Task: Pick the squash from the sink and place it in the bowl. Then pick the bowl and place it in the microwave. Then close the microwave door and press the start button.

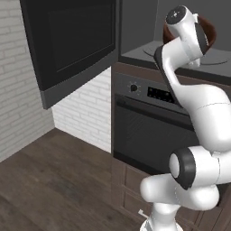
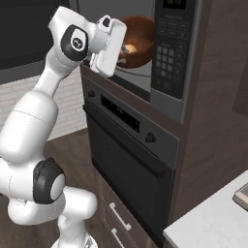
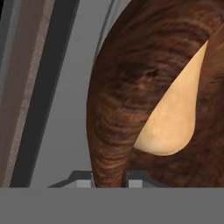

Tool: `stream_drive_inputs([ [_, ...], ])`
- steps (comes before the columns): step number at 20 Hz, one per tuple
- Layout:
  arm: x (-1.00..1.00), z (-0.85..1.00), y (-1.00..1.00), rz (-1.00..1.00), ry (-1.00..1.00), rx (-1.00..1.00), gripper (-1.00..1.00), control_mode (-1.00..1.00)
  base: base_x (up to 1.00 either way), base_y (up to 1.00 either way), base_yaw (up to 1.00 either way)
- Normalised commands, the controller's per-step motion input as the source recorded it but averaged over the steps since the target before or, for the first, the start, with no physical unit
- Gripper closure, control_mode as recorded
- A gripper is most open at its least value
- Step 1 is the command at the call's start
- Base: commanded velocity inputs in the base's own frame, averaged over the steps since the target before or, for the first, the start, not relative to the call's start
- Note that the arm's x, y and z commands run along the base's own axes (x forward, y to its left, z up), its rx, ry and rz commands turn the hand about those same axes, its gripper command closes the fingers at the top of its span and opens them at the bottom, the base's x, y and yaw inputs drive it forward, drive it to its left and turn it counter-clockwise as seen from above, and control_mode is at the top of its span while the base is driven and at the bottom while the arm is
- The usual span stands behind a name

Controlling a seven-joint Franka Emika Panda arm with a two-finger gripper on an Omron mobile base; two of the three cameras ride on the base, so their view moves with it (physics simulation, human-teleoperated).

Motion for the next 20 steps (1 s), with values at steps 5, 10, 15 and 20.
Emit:
stream_drive_inputs([
  [5,0.43,-0.09,-0.02,0.0,0.0,0.0,1.0,-1.0,0.0,0.0,0.0],
  [10,0.35,-0.18,-0.01,0.0,0.0,0.0,1.0,-1.0,0.0,0.0,0.0],
  [15,0.34,-0.21,-0.03,0.0,0.0,0.0,1.0,-1.0,0.0,0.0,0.0],
  [20,0.27,-0.41,-0.08,0.0,0.04,0.0,1.0,-1.0,0.0,0.0,0.0],
])
